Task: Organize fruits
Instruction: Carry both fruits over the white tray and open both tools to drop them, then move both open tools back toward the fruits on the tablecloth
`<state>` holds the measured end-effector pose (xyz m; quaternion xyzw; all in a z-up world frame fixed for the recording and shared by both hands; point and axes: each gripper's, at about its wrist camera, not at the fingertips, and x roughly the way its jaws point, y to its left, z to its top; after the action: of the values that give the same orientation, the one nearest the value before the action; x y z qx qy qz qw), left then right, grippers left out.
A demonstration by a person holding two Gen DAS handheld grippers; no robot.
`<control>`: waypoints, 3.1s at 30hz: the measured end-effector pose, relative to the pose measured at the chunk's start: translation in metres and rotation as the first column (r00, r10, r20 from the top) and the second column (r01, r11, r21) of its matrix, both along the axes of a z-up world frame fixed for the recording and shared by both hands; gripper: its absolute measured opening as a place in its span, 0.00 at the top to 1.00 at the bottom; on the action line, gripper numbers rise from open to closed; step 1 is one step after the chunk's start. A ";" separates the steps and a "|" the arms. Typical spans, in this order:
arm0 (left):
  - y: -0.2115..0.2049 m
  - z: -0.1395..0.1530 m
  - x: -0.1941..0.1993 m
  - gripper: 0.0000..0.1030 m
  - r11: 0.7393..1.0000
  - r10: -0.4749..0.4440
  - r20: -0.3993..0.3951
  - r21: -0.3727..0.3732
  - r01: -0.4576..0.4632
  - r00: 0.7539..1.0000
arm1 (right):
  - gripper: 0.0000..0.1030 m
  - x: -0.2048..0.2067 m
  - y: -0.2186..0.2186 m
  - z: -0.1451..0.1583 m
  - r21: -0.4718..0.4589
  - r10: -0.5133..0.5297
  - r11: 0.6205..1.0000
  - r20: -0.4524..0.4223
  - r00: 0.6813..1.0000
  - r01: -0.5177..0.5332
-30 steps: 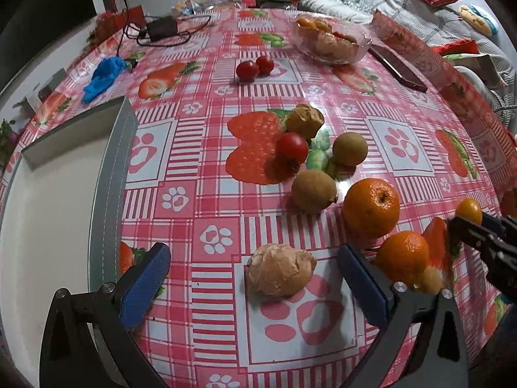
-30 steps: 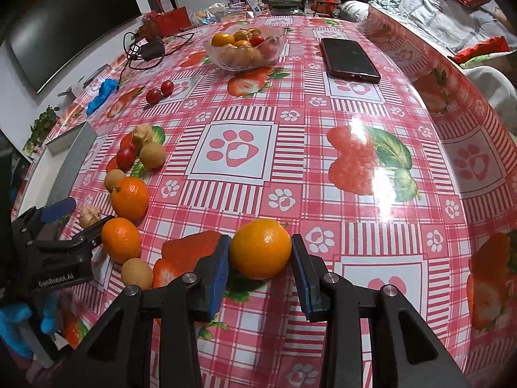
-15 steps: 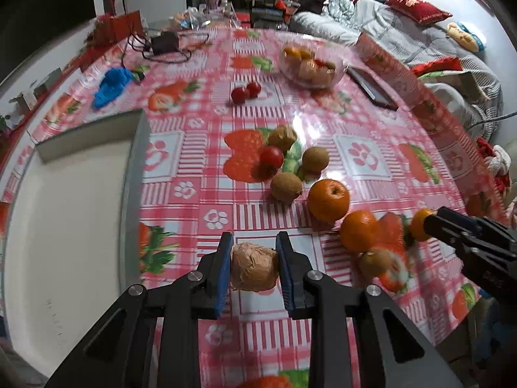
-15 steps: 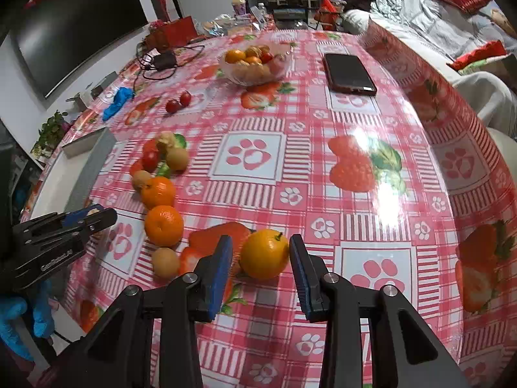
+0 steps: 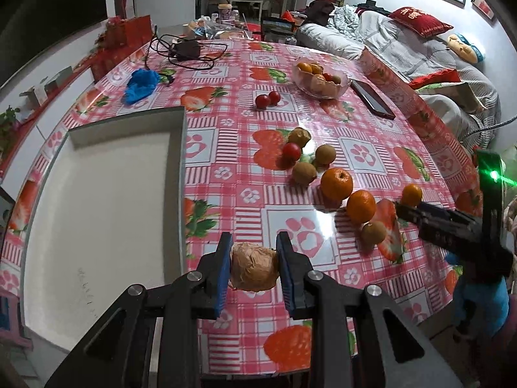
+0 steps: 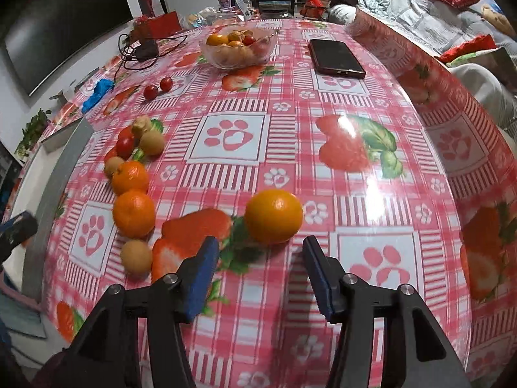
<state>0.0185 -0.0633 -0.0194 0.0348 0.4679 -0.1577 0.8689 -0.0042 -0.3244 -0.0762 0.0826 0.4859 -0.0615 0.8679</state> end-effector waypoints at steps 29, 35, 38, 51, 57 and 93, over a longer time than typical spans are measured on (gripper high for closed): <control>0.091 0.078 0.028 0.70 0.991 0.129 0.125 0.005 -0.131 0.984 | 0.63 0.046 0.041 0.089 0.093 0.111 0.988 0.119 0.987 -0.122; 0.138 0.109 0.053 0.71 0.980 0.193 0.172 0.024 -0.200 0.966 | 0.63 0.073 0.099 0.128 0.122 0.228 0.961 0.167 0.959 -0.250; 0.154 0.122 0.064 0.71 0.976 0.210 0.189 0.023 -0.218 0.959 | 0.63 0.089 0.131 0.140 0.124 0.286 0.943 0.173 0.943 -0.309; 0.164 0.022 0.112 0.70 0.973 0.224 -0.015 0.065 -0.222 0.975 | 0.63 0.166 0.258 0.077 0.158 0.448 0.881 0.025 0.894 -0.446; 0.165 -0.019 0.120 0.70 0.972 0.227 -0.088 0.082 -0.220 0.970 | 0.63 0.180 0.280 0.036 0.129 0.460 0.884 -0.068 0.886 -0.449; 0.101 0.027 0.066 0.20 0.985 0.132 0.033 0.108 -0.135 0.991 | 0.00 0.107 0.155 0.068 0.130 0.218 0.967 0.002 0.976 -0.217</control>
<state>0.0848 0.0376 0.0079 0.0532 0.4659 -0.0727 0.8802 0.1028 -0.1691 -0.0084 0.0847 0.5002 0.0653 0.8593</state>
